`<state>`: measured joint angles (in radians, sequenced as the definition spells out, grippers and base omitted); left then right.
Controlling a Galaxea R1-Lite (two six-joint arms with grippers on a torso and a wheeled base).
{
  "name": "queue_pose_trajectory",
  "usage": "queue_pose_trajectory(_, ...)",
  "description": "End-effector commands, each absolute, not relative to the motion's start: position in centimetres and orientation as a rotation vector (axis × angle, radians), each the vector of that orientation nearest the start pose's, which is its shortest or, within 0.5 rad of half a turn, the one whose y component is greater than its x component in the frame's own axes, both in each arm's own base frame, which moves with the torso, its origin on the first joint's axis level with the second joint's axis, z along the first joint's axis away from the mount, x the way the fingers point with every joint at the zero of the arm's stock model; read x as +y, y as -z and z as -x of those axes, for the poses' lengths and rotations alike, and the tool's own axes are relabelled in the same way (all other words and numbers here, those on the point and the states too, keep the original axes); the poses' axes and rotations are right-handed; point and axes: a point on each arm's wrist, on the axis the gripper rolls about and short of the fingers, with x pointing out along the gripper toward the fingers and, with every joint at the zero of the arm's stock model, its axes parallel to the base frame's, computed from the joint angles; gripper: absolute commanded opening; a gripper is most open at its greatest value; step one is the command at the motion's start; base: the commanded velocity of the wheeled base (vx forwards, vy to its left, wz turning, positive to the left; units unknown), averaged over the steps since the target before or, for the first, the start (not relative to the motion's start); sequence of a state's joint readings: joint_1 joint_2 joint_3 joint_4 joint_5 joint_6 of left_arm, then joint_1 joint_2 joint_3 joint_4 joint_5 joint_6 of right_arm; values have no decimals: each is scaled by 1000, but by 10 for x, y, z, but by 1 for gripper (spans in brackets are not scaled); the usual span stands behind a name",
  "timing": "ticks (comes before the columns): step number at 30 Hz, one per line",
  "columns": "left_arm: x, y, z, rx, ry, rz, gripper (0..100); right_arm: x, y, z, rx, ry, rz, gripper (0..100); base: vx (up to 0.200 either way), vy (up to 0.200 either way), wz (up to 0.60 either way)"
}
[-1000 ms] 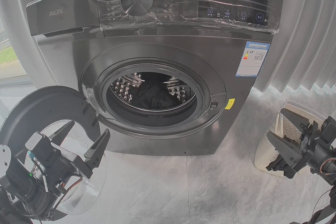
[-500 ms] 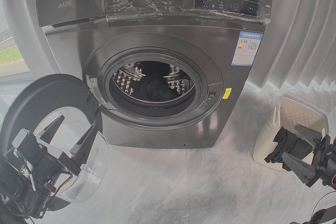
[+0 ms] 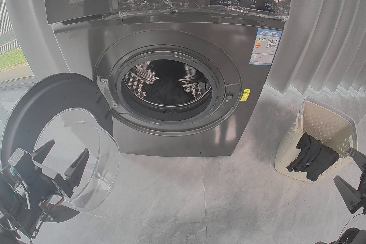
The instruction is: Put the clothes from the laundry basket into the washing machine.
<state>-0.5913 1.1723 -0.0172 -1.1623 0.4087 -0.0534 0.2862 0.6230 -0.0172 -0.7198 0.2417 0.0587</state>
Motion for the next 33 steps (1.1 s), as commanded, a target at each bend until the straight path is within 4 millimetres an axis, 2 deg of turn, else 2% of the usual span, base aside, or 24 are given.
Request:
queue_pose_trajectory(1, -43, -148, -86, -8, 151, 100, 100, 9, -140, -17, -171, -463, -55, 100, 0, 0, 0)
queue_pose_trajectory(3, -41, -145, -81, 16, 151, 116, 100, 8, -138, -13, -177, -452, -54, 100, 0, 0, 0)
queue_pose_trajectory(4, -33, -141, -70, 45, 146, 148, 100, 7, -133, -6, -190, -421, -49, 100, 0, 0, 0)
queue_pose_trajectory(10, -15, -135, -50, 32, 66, 179, 100, 5, -121, 8, -201, -350, -40, 100, 0, 0, 0)
queue_pose_trajectory(17, -3, -136, -39, -48, -77, 194, 100, 6, -101, 20, -169, -231, 11, 100, 0, 0, 0)
queue_pose_trajectory(23, 0, -135, -35, -65, -119, 202, 100, 6, -82, 24, -57, -238, -16, 100, 0, 0, 0)
queue_pose_trajectory(26, 1, -132, -31, -46, -121, 204, 100, 5, -83, 24, -75, -235, -13, 100, 0, 0, 0)
queue_pose_trajectory(29, 1, -123, -24, 0, -80, 191, 100, 5, -83, 24, -75, -237, -10, 100, 0, -200, 0)
queue_pose_trajectory(33, 3, -108, -1, -20, 58, 194, 100, 5, -83, 24, -75, -235, -13, 100, 0, -200, 0)
